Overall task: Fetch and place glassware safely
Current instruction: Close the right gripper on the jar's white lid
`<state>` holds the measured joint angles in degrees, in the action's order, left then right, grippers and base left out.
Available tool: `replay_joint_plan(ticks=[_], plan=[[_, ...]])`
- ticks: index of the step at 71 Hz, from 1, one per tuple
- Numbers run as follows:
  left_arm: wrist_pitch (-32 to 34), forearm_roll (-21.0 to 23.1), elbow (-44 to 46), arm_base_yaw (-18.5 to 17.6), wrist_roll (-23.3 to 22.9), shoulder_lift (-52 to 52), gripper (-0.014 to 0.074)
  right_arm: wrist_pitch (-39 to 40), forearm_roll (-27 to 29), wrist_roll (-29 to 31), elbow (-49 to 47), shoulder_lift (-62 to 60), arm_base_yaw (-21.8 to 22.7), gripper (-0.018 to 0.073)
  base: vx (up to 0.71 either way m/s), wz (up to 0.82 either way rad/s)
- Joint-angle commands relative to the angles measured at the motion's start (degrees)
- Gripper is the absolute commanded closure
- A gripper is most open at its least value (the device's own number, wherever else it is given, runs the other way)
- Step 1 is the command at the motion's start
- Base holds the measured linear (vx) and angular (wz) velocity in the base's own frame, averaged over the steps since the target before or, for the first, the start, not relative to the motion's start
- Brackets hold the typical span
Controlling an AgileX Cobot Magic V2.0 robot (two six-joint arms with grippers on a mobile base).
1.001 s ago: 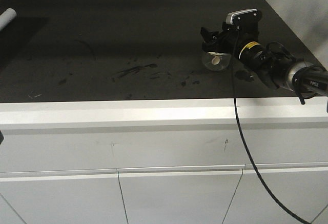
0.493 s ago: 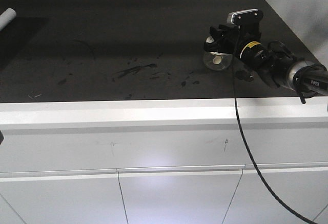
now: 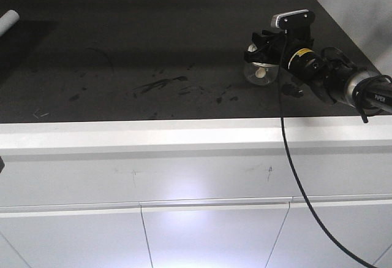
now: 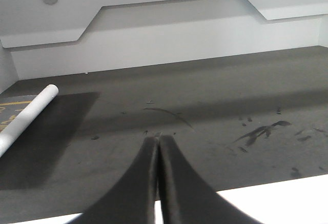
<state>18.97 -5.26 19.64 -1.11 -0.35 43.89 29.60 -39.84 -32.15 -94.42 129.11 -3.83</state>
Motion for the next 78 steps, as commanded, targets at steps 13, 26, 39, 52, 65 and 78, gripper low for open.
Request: replay_joint_plan(ticks=[13,26,39,52,65,78], plan=[[4.1,0.4,1.5,-0.4,-0.4,-0.2,0.0603,3.6,0.5,-1.3,-1.7,-10.3,0.1,0.0564,0.00,0.00],[4.1,0.4,1.5,-0.4,-0.4,-0.2,0.0603,3.0,-3.8,-6.0,-1.7,-13.8,0.1,0.0563,0.00,0.00],[4.1,0.4,1.5,-0.4,-0.4,-0.2,0.0603,3.5,-17.4,-20.1,-1.6,-17.7,0.1,0.0563,0.00,0.00],[4.1,0.4,1.5,-0.4,-0.4,-0.2,0.0603,6.6,-32.3,-34.9,-1.5,-21.1,0.0,0.0561,0.00,0.00],[4.1,0.4,1.5,-0.4,-0.4,-0.2,0.0603,4.1,-37.2,-38.9,-1.5,-23.4,-2.7,0.0561,0.00,0.00],[4.1,0.4,1.5,-0.4,-0.4,-0.2,0.0603,0.9,-36.9,-39.2,0.3,-24.9,-6.8,0.0561,0.00,0.00]])
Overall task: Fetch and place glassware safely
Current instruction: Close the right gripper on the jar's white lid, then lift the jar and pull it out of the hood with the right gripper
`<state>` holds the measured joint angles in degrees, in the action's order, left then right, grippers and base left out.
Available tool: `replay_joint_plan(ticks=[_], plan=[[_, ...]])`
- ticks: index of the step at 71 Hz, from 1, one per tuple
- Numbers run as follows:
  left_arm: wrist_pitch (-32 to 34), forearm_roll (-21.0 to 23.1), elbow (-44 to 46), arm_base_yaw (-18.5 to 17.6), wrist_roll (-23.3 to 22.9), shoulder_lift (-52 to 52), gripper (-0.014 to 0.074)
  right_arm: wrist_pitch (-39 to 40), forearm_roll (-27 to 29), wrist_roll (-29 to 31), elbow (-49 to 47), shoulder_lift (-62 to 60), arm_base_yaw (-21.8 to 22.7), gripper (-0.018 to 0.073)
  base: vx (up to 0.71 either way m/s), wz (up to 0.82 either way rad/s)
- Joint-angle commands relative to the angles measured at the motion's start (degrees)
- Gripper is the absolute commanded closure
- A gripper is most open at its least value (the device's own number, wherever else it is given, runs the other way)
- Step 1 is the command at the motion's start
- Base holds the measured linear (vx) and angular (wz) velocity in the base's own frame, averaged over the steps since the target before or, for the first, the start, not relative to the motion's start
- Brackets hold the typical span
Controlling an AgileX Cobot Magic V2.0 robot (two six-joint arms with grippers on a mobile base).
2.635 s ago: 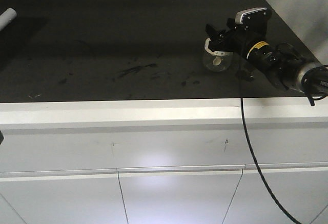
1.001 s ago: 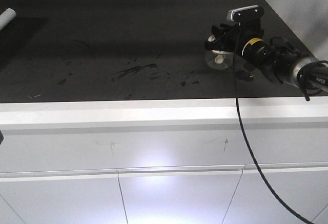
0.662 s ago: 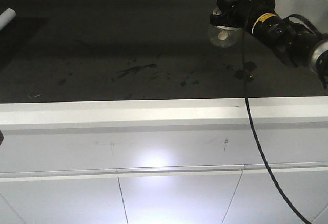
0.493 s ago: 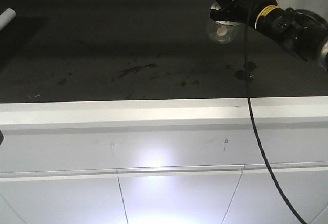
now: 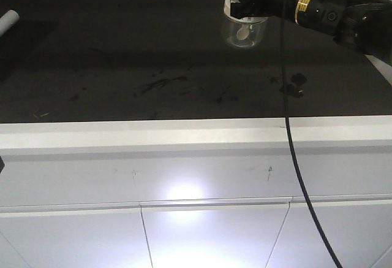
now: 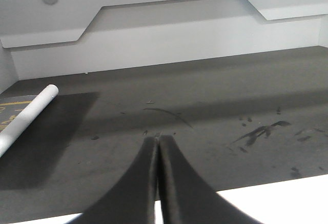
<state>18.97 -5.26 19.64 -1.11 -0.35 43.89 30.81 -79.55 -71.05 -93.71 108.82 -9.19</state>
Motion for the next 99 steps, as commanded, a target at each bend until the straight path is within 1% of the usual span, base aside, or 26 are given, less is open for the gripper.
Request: replay_joint_plan(ticks=[1,7,12,23,29,33,43,50,58,66,76,87,99], plan=[[4.1,0.4,1.5,-0.4,-0.4,-0.2,0.0603,-0.5,3.0,-0.2,0.5,-4.9,-1.6,0.0561,0.00,0.00],[4.1,0.4,1.5,-0.4,-0.4,-0.2,0.0603,-0.6,3.5,0.0,5.3,-6.7,-2.0,0.0561,0.00,0.00],[4.1,0.4,1.5,-0.4,-0.4,-0.2,0.0603,-0.1,6.0,1.6,10.8,-9.0,-2.0,0.0561,0.00,0.00],[4.1,0.4,1.5,-0.4,-0.4,-0.2,0.0603,3.5,17.0,13.9,22.4,-15.5,-2.0,0.0561,0.00,0.00],[4.1,0.4,1.5,-0.4,-0.4,-0.2,0.0603,6.0,22.0,18.6,28.3,-19.4,-2.0,0.0561,0.00,0.00],[4.1,0.4,1.5,-0.4,-0.4,-0.2,0.0603,7.3,23.6,20.3,32.4,-22.3,-2.0,0.0561,0.00,0.00],[4.1,0.4,1.5,-0.4,-0.4,-0.2,0.0603,7.6,23.5,21.1,39.7,-28.0,-3.4,0.0561,0.00,0.00],[4.1,0.4,1.5,-0.4,-0.4,-0.2,0.0603,7.6,23.2,21.6,44.0,-31.5,-6.6,0.0561,0.00,0.00],[4.1,0.4,1.5,-0.4,-0.4,-0.2,0.0603,7.6,23.2,22.2,47.7,-34.5,-11.6,0.0561,0.00,0.00],[4.1,0.4,1.5,-0.4,-0.4,-0.2,0.0603,7.6,23.2,22.3,49.7,-36.5,-15.9,0.0561,0.00,0.00],[4.1,0.4,1.5,-0.4,-0.4,-0.2,0.0603,7.5,21.9,22.4,49.8,-38.5,-19.7,0.0561,0.00,0.00],[4.1,0.4,1.5,-0.4,-0.4,-0.2,0.0603,7.3,21.9,22.3,49.8,-39.9,-21.9,0.0561,0.00,0.00],[4.1,0.4,1.5,-0.4,-0.4,-0.2,0.0603,8.1,21.9,21.7,49.8,-39.9,-21.9,0.0561,0.00,0.00]])
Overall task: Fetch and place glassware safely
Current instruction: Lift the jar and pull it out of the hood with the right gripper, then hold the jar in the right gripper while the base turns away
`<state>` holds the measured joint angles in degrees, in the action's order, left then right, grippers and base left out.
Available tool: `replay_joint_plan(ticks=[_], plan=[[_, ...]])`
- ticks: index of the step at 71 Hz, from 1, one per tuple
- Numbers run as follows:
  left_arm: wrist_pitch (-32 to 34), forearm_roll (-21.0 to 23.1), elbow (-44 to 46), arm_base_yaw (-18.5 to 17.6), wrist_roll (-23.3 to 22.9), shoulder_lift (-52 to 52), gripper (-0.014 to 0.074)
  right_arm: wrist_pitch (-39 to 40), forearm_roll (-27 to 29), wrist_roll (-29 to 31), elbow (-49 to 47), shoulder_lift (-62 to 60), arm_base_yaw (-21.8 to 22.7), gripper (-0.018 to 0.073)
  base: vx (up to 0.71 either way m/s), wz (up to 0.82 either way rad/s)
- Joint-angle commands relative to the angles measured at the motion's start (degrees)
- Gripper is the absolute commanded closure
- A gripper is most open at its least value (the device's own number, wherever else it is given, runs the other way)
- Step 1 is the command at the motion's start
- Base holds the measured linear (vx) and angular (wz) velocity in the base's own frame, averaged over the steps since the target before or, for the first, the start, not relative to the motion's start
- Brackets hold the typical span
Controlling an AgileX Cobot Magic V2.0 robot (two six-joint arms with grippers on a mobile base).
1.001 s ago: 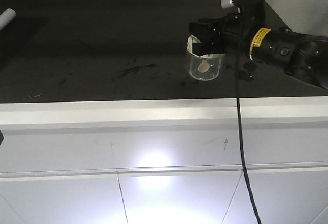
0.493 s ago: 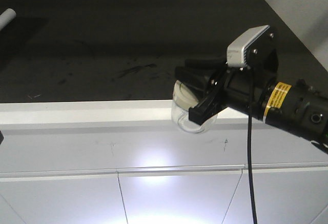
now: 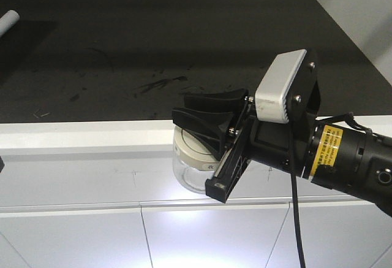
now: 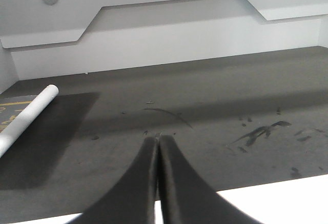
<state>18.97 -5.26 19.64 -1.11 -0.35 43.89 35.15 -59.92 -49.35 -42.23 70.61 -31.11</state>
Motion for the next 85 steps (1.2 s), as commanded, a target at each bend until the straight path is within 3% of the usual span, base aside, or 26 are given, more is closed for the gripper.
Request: replay_joint_plan(ticks=[1,85], plan=[[4.1,0.4,1.5,-0.4,-0.4,-0.2,0.0603,3.7,2.3,0.0,-1.7,-1.7,0.0,0.0561,0.00,0.00],[4.1,0.4,1.5,-0.4,-0.4,-0.2,0.0603,3.5,2.3,0.0,-1.7,-1.7,0.0,0.0559,0.00,0.00]])
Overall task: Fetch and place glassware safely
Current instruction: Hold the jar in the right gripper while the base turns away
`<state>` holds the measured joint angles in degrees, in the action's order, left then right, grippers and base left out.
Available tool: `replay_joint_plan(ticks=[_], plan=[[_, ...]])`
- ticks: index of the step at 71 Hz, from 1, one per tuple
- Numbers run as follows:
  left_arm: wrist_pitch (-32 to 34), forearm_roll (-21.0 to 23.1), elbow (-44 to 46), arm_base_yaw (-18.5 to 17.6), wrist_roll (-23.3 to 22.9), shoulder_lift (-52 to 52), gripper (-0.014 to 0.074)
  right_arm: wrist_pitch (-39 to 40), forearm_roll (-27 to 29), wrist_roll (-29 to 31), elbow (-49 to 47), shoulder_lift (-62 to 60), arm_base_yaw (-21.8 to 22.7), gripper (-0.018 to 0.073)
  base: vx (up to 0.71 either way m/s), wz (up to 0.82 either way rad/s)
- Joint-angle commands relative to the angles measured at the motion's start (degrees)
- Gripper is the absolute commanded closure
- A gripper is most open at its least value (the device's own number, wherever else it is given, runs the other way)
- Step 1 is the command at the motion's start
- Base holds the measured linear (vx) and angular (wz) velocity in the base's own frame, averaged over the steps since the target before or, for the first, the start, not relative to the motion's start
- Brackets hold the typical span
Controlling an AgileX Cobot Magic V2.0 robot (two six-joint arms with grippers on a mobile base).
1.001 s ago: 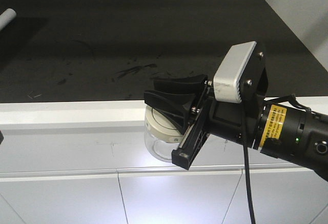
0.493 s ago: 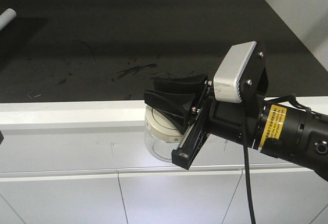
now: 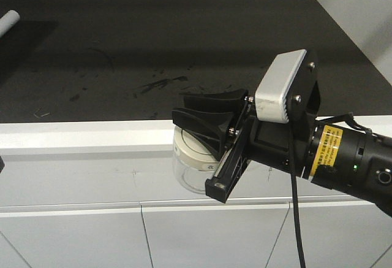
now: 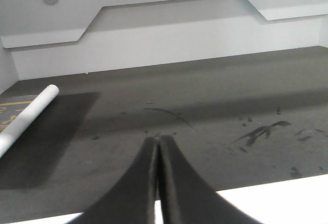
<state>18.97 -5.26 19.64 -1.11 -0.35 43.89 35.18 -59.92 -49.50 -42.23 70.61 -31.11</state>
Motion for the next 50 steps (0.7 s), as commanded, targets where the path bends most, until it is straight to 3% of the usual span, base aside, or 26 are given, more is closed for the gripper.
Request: replay_joint_plan(ticks=[1,26,50], plan=[[4.1,0.4,1.5,-0.4,-0.4,-0.2,0.0603,3.5,2.3,0.2,-1.7,-1.7,0.0,0.0559,0.00,0.00],[4.0,0.4,1.5,-0.4,-0.4,0.0,0.0603,3.5,2.3,0.2,-1.7,-1.7,0.0,0.0559,-0.02,0.08],[4.1,0.4,1.5,-0.4,-0.4,0.0,0.0603,3.5,2.3,0.2,-1.7,-1.7,0.0,0.0559,-0.11,0.44]])
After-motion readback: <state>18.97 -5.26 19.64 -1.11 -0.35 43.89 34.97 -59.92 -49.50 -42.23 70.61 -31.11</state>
